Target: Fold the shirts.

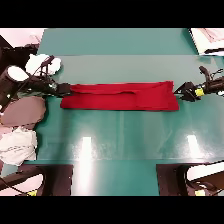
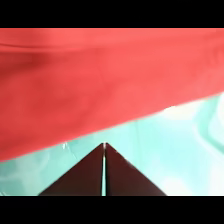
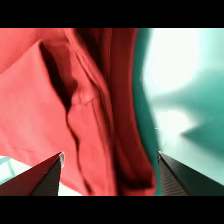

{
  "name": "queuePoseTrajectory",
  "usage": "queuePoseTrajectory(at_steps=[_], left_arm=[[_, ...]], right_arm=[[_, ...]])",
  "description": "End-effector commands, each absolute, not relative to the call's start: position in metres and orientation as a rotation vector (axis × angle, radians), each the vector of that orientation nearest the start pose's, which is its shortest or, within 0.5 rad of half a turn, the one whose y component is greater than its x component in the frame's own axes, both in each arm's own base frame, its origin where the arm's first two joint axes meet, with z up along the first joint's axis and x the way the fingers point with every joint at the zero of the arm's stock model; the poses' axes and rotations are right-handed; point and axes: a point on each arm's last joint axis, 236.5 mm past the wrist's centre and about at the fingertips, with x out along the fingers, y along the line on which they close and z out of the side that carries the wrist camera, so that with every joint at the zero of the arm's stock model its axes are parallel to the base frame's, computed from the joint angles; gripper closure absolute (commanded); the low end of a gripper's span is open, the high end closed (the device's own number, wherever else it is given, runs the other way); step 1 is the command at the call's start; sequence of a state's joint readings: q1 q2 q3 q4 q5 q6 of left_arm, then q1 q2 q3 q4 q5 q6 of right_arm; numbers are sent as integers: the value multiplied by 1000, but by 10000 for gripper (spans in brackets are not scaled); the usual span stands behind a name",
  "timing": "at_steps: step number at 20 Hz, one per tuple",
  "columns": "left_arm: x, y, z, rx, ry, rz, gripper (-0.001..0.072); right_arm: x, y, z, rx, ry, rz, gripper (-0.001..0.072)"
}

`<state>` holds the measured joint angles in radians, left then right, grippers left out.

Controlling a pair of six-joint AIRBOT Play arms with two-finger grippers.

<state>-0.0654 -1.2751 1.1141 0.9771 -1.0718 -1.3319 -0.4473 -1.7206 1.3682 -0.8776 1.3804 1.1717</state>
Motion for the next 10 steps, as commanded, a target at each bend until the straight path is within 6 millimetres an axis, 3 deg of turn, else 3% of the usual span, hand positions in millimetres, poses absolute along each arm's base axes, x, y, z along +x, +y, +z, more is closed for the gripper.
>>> queuePoseTrajectory(at_steps=[1, 4, 7, 9, 10], left_arm=[[372, -170, 33, -280, 1186, -543, 684], [371, -175, 33, -281, 1185, -548, 684], [373, -174, 34, -282, 1175, -544, 684], [375, -174, 34, -283, 1169, -541, 684], [375, -174, 34, -284, 1169, -541, 684]], right_arm=[[428, -25, -62, 685, 1383, 405, 87], [426, -5, -76, 679, 1448, 465, 92], [424, 15, -85, 645, 1477, 511, 168], [426, 21, -85, 628, 1474, 522, 344], [426, 22, -85, 620, 1472, 529, 473]])
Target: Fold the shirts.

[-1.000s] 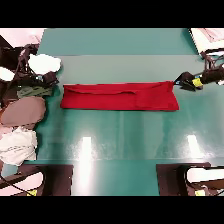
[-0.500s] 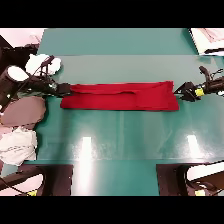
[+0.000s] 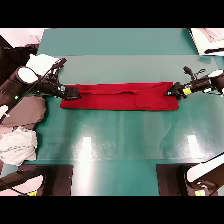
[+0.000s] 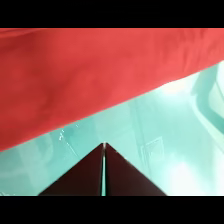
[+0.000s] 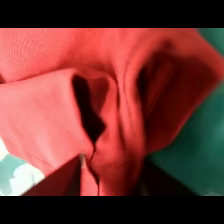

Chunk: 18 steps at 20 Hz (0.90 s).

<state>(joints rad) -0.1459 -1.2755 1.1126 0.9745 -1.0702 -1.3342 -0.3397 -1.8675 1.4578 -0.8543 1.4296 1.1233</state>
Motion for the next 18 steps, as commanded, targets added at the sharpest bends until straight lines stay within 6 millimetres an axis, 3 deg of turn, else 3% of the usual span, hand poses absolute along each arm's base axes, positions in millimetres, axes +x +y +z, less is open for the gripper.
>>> queuePoseTrajectory(at_steps=[1, 2, 6, 12, 15, 18], left_arm=[[375, -175, 33, -292, 1174, -538, 684], [374, -177, 31, -304, 1186, -535, 685], [378, -208, 22, -269, 1212, -592, 685], [425, -301, 25, -176, 1171, -751, 685], [439, -351, 9, -151, 1165, -823, 685], [445, -390, -14, -210, 1192, -862, 685]], right_arm=[[426, 22, -85, 612, 1469, 537, 593], [424, 22, -83, 613, 1472, 542, 700], [420, 19, -50, 563, 1432, 566, 700], [418, 21, 37, 534, 1301, 501, 702], [413, 29, 76, 531, 1278, 499, 702], [414, 57, 116, 465, 1265, 556, 702]])
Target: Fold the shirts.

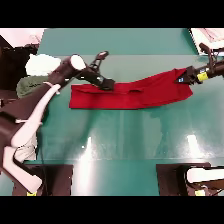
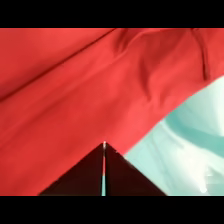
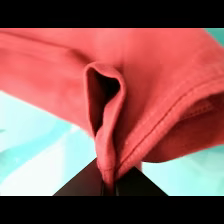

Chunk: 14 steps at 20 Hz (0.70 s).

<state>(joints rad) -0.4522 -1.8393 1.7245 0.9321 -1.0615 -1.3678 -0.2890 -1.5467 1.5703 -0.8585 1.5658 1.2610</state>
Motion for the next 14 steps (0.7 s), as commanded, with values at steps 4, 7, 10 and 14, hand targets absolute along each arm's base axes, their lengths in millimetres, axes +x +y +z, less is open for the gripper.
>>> queuePoseTrajectory(at_steps=[4, 7, 10, 14], left_arm=[[454, -417, -41, -297, 1208, -879, 685], [454, -418, -55, -312, 1230, -872, 685], [455, -416, -55, -304, 1228, -867, 685], [462, -394, -45, -295, 1249, -866, 686]], right_arm=[[419, 117, 159, 356, 1194, 653, 702], [420, 161, 187, 287, 1126, 728, 702], [420, 199, 196, 240, 1109, 799, 702], [426, 244, 193, 214, 1087, 865, 702]])
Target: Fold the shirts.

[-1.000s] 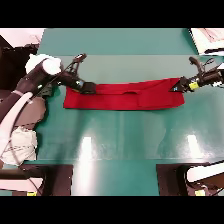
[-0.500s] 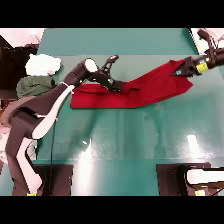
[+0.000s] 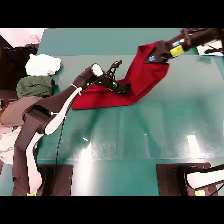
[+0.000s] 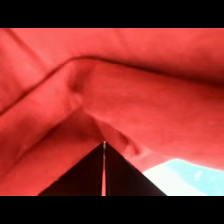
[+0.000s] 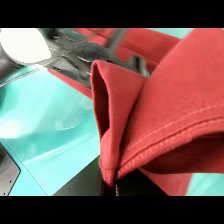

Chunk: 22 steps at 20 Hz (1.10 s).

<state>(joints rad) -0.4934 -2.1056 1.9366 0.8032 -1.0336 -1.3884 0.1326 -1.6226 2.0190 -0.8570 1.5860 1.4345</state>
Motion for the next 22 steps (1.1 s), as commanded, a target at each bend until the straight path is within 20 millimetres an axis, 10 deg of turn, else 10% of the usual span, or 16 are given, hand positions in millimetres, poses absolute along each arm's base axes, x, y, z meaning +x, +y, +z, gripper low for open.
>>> queuePoseTrajectory(at_steps=[1, 12, 18, 21, 22], left_arm=[[468, -383, -36, -286, 1242, -862, 686], [510, -144, 113, -47, 1069, -494, 685], [499, -90, 163, -78, 995, -409, 685], [495, -90, 162, -77, 1007, -414, 685], [494, -90, 161, -76, 1013, -415, 684]], right_arm=[[427, 253, 189, 212, 1087, 875, 702], [431, 359, 144, 171, 1036, 997, 702], [449, 461, 97, 188, 846, 1071, 687], [428, 510, 102, 255, 751, 1212, 197], [420, 511, 108, 259, 759, 1237, 183]])
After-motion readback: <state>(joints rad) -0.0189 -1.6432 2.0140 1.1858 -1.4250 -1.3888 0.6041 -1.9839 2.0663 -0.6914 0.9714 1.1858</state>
